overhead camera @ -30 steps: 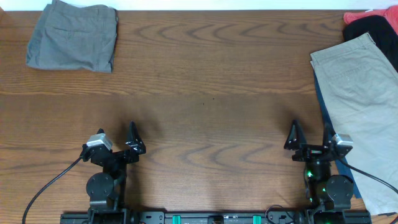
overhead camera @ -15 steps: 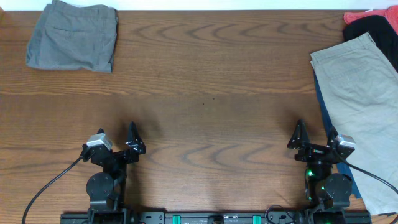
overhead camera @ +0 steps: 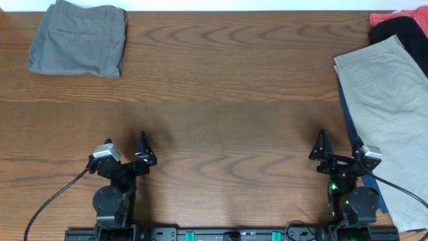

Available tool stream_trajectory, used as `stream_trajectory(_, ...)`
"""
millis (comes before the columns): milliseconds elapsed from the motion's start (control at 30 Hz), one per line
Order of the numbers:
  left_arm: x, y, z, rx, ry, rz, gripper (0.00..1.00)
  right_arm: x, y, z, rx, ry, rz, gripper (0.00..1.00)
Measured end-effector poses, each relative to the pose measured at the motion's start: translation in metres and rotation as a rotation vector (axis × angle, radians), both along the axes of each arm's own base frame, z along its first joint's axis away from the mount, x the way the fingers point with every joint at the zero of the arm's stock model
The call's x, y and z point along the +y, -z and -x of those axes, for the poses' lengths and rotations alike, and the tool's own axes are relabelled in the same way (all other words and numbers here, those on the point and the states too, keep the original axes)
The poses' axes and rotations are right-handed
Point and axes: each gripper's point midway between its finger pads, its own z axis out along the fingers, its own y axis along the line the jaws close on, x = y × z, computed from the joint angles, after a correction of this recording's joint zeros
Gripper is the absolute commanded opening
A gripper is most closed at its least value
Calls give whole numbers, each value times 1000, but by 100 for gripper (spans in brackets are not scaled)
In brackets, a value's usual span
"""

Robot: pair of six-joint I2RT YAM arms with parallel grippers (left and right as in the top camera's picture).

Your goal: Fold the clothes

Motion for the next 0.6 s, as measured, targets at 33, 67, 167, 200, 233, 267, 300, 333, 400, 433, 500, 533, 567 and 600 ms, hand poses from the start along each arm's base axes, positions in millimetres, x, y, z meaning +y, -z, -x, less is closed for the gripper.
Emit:
stream_trajectory(33, 0, 0, 0, 0, 0, 0, 98, 0, 0, 0, 0, 0, 0, 99)
stream_trajectory(67, 0, 0, 0, 0, 0, 0, 98, 0, 0, 0, 0, 0, 0, 99)
stream_trajectory(167, 0, 0, 0, 0, 0, 0, 98, 0, 0, 0, 0, 0, 0, 99)
stream_trajectory(200, 0, 0, 0, 0, 0, 0, 98, 0, 0, 0, 0, 0, 0, 99)
stream_trajectory(233, 0, 0, 0, 0, 0, 0, 98, 0, 0, 0, 0, 0, 0, 99)
stream_trajectory(267, 0, 0, 0, 0, 0, 0, 98, 0, 0, 0, 0, 0, 0, 99)
stream_trajectory(300, 0, 0, 0, 0, 0, 0, 98, 0, 0, 0, 0, 0, 0, 99)
stream_trajectory(333, 0, 0, 0, 0, 0, 0, 98, 0, 0, 0, 0, 0, 0, 99)
stream_trajectory(400, 0, 0, 0, 0, 0, 0, 98, 0, 0, 0, 0, 0, 0, 99)
stream_trajectory(433, 0, 0, 0, 0, 0, 0, 98, 0, 0, 0, 0, 0, 0, 99)
stream_trajectory(500, 0, 0, 0, 0, 0, 0, 98, 0, 0, 0, 0, 0, 0, 98)
stream_trajectory(533, 0, 0, 0, 0, 0, 0, 98, 0, 0, 0, 0, 0, 0, 99)
stream_trajectory(567, 0, 0, 0, 0, 0, 0, 98, 0, 0, 0, 0, 0, 0, 99)
stream_trajectory(600, 0, 0, 0, 0, 0, 0, 98, 0, 0, 0, 0, 0, 0, 99)
